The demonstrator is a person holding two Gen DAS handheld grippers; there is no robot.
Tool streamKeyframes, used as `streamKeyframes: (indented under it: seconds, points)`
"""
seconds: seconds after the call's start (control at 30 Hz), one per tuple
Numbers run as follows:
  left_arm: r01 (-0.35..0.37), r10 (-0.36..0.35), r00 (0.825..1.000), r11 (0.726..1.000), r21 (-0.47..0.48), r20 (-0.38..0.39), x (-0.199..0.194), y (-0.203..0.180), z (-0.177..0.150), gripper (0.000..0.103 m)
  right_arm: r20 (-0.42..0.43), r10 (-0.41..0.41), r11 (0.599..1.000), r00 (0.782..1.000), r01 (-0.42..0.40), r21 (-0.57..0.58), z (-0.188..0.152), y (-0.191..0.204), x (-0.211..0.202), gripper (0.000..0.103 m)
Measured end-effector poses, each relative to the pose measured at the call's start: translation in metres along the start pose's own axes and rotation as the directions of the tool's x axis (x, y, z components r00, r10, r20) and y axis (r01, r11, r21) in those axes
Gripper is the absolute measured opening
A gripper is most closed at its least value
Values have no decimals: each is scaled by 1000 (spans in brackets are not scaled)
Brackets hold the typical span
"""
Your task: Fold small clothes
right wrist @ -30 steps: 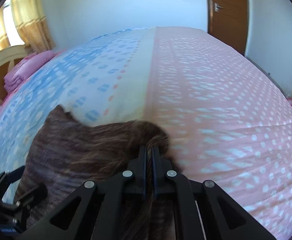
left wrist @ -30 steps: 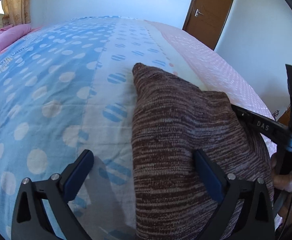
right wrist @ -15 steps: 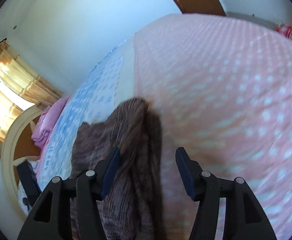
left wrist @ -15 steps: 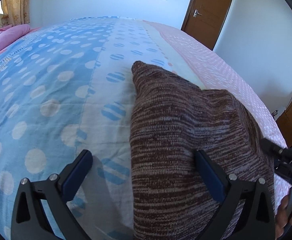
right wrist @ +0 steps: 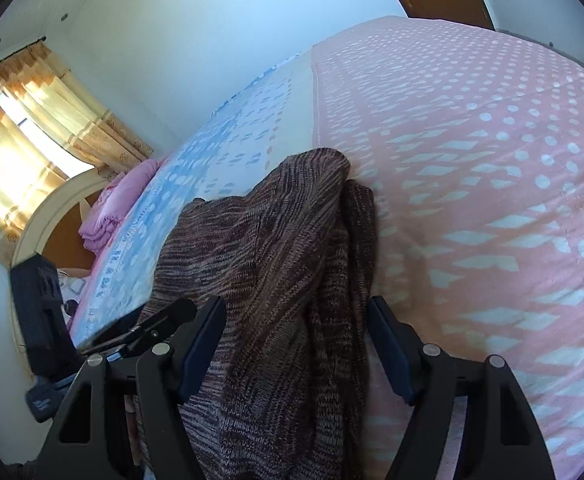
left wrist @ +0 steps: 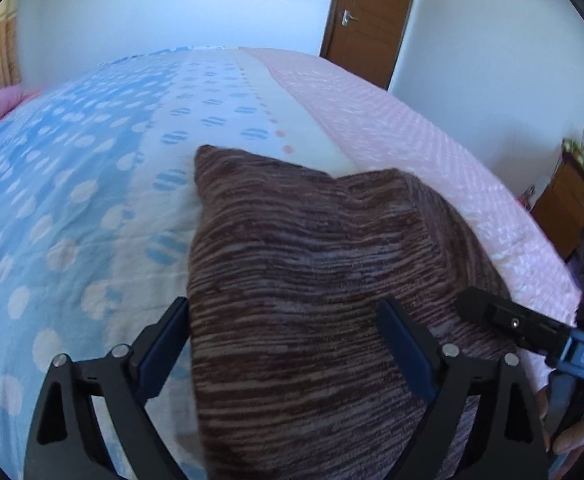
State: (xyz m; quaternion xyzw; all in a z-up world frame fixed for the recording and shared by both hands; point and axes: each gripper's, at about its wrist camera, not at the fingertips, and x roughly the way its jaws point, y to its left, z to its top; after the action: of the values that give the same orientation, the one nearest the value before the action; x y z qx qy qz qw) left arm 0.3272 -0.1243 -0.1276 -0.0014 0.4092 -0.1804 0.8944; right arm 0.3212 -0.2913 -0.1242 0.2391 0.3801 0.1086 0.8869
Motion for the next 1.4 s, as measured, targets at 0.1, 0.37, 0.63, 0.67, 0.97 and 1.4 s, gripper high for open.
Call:
streamKeyframes:
  seconds: [0.1,0.37,0.63,0.67,0.97,1.4]
  points:
    - [20,-21,999,1000,-20,-39,12,4,0,97,-5,-52,996,999,51,-71,-3,10,5,73]
    - [55,-56,998,998,-34,-19,10,7,-1,88,-23,-82,989,996,79,-124,-4,18,13,45]
    - [58,-58,998,998,-36,-17,10,7,-3,85,-33,-55,994,998,52,-100,-3,14,14,50]
    - [55,-56,998,998,-35,-21,11,7,-2,86,-34,-56,993,998,53,-103,-3,14,15,50]
    - [78,-78,997,997,-22,3,9,7,-1,66,-14,-115,981,993,111,-160,-9,28,13,36]
    - [76,-77,996,997,31,47,-40,-1,-13,34,164,-289,918,943,321,-231,-41,113,-45,27]
